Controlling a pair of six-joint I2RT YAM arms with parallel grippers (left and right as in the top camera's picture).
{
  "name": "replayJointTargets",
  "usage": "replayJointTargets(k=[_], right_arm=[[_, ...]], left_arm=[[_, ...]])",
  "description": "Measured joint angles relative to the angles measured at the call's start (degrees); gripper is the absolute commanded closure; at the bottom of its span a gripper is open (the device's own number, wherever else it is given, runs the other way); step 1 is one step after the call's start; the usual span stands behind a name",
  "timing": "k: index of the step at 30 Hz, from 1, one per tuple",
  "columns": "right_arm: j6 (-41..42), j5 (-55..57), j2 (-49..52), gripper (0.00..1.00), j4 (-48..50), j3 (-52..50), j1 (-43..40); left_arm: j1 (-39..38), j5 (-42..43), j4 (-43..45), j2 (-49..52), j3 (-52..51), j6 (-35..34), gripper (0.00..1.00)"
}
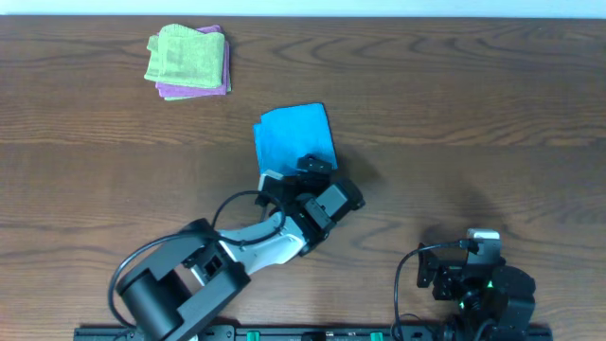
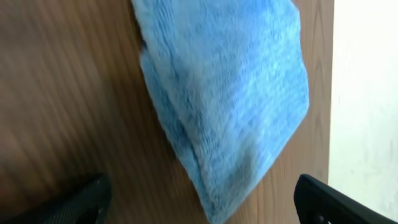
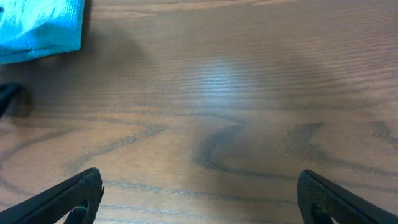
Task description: Fold the cloth
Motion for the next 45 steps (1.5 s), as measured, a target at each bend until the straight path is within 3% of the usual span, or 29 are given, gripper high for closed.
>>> replayJointTargets(k=[13, 23, 25, 27, 29, 30, 31, 32, 35, 36, 45], right_arm=[[0.0, 0.0, 0.0, 0.01, 0.0, 0.0, 0.0], [0.0, 0.0, 0.0, 0.01, 0.0, 0.0, 0.0], [0.0, 0.0, 0.0, 0.01, 0.0, 0.0, 0.0], [0.0, 0.0, 0.0, 0.01, 0.0, 0.0, 0.0], [0.0, 0.0, 0.0, 0.01, 0.0, 0.0, 0.0], [0.0, 0.0, 0.0, 0.01, 0.0, 0.0, 0.0], [0.0, 0.0, 0.0, 0.01, 0.0, 0.0, 0.0], [0.0, 0.0, 0.0, 0.01, 0.0, 0.0, 0.0], [0.0, 0.0, 0.0, 0.01, 0.0, 0.0, 0.0], [0.0, 0.0, 0.0, 0.01, 0.0, 0.0, 0.0], [0.0, 0.0, 0.0, 0.01, 0.0, 0.0, 0.0]], left_arm=[[5.2, 6.5, -2.7, -1.3, 0.1, 0.0, 0.05], [8.3, 8.2, 5.5, 1.6, 0.7, 0.0, 0.02], [8.5, 8.1, 7.0, 2.2, 1.0, 0.0, 0.11], [9.0, 8.1, 8.2, 3.3, 1.4, 0.0, 0.27], [9.4, 8.1, 8.7, 4.6, 1.7, 0.0, 0.32], [9.6, 8.0, 8.9, 5.2, 2.2, 0.0, 0.44], [9.8, 8.0, 9.2, 5.8, 2.6, 0.0, 0.69], [10.0, 8.1, 9.5, 6.5, 2.8, 0.0, 0.81], [10.5, 8.4, 9.4, 8.5, 3.4, 0.0, 0.82], [10.6, 8.4, 9.4, 8.8, 3.8, 0.0, 0.94], [11.6, 9.3, 10.1, 9.9, 4.9, 0.0, 0.94]])
